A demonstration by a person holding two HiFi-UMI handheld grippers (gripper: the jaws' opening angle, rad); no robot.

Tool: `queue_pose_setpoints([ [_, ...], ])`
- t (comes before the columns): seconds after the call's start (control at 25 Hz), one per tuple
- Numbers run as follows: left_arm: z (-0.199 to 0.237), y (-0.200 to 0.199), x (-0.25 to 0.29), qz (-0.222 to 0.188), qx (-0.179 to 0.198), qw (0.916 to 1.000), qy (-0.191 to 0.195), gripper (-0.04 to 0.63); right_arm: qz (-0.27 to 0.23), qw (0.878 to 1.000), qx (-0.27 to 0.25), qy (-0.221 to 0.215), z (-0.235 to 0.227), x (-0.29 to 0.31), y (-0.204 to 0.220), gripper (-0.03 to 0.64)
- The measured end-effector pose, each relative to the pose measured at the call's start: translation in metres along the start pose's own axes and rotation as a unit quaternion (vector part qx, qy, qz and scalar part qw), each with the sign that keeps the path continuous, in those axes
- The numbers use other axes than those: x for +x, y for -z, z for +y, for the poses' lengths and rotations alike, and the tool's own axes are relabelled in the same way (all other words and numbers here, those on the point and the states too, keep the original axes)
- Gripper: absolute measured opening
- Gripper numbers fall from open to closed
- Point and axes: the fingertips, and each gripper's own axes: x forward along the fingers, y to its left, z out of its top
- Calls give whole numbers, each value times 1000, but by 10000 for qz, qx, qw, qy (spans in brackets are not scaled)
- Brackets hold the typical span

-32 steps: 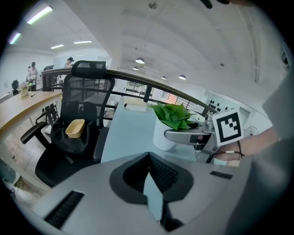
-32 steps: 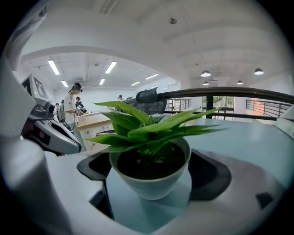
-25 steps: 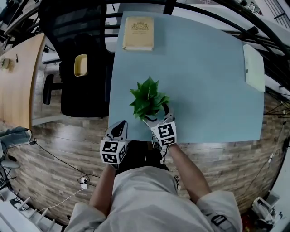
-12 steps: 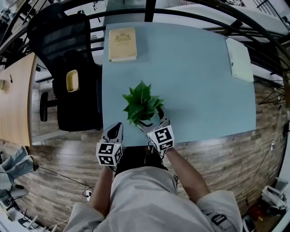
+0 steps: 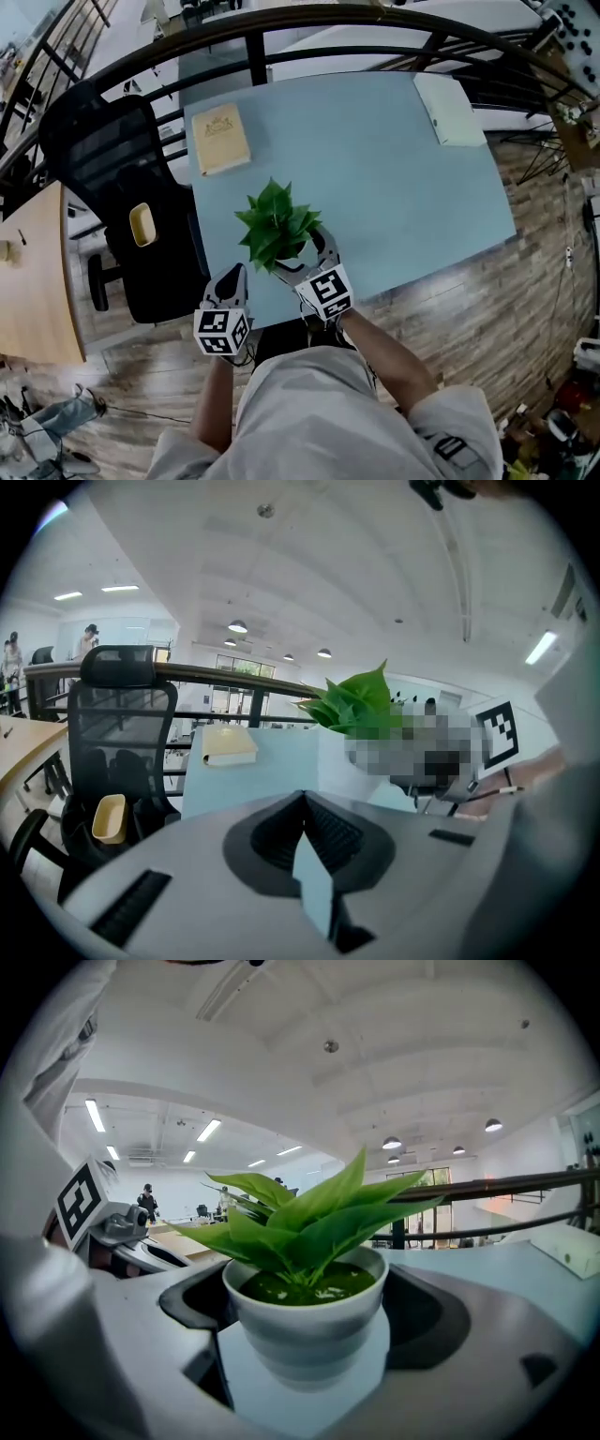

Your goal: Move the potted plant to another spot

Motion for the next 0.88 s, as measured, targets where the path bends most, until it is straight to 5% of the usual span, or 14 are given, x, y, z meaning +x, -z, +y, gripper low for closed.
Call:
queue_pose_setpoints([
  [0.6, -9, -50, 18, -338, 211, 9984, 404, 11, -500, 9969, -328, 519, -28, -27, -79, 508],
  [0.88, -29, -37, 42, -76, 325, 9976, 609, 11, -579, 9962, -303, 581, -43, -45, -77, 508],
])
